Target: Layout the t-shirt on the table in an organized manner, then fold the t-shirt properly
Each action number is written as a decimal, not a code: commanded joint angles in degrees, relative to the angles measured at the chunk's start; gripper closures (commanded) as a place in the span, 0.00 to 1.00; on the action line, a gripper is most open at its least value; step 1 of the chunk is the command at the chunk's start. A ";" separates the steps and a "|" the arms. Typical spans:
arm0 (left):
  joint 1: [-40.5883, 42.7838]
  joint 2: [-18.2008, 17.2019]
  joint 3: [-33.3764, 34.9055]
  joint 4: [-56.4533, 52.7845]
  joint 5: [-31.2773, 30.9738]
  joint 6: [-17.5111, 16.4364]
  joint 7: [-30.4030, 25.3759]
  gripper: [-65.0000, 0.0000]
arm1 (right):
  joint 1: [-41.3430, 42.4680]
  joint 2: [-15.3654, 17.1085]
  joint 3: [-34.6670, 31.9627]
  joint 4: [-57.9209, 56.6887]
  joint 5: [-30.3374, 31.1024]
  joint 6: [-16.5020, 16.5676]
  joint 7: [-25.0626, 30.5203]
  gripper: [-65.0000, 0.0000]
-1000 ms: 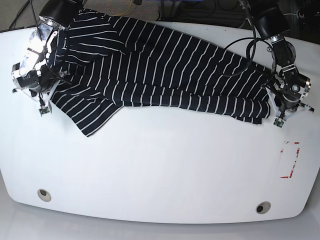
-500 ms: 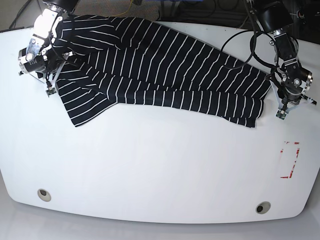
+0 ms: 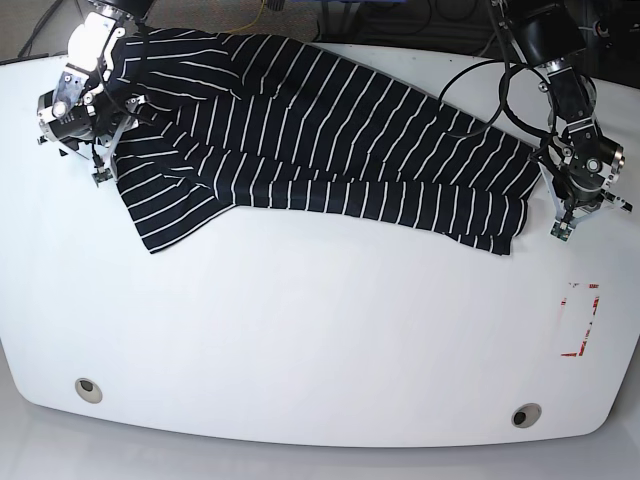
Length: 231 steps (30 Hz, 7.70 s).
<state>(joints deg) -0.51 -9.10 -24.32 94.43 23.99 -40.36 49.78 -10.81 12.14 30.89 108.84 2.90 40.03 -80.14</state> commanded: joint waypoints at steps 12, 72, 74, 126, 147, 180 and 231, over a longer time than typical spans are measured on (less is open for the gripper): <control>-4.63 0.97 2.82 2.93 -0.30 0.36 -0.94 0.44 | 2.85 3.81 0.62 2.24 -0.48 -0.03 2.20 0.16; 14.45 5.54 15.22 10.05 -0.74 2.51 -26.26 0.96 | -5.85 -5.94 0.71 2.42 10.69 -0.03 2.64 0.99; 14.45 5.54 14.95 9.96 -0.74 2.51 -26.26 0.96 | -6.82 -5.94 0.80 2.42 10.51 -0.03 2.73 0.99; 18.23 5.54 11.35 9.08 -0.65 2.34 -25.91 0.96 | 5.93 4.08 -5.27 -25.72 10.16 -0.03 18.82 0.99; 12.34 6.69 8.18 8.91 -0.91 2.42 -25.91 0.96 | 5.49 4.08 -5.00 -25.54 10.16 -0.03 18.82 0.99; 18.14 5.81 4.23 1.00 -1.00 2.16 -26.09 0.96 | 5.40 4.08 -4.83 -25.28 10.16 -0.03 18.82 0.99; 6.80 6.07 5.72 11.72 -0.65 0.36 -18.17 0.50 | 26.41 3.73 -3.60 -23.17 10.25 -0.03 15.65 0.25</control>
<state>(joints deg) 7.62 -2.76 -18.59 105.16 23.77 -40.38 32.56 12.62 14.92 27.18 88.90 12.40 40.07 -67.18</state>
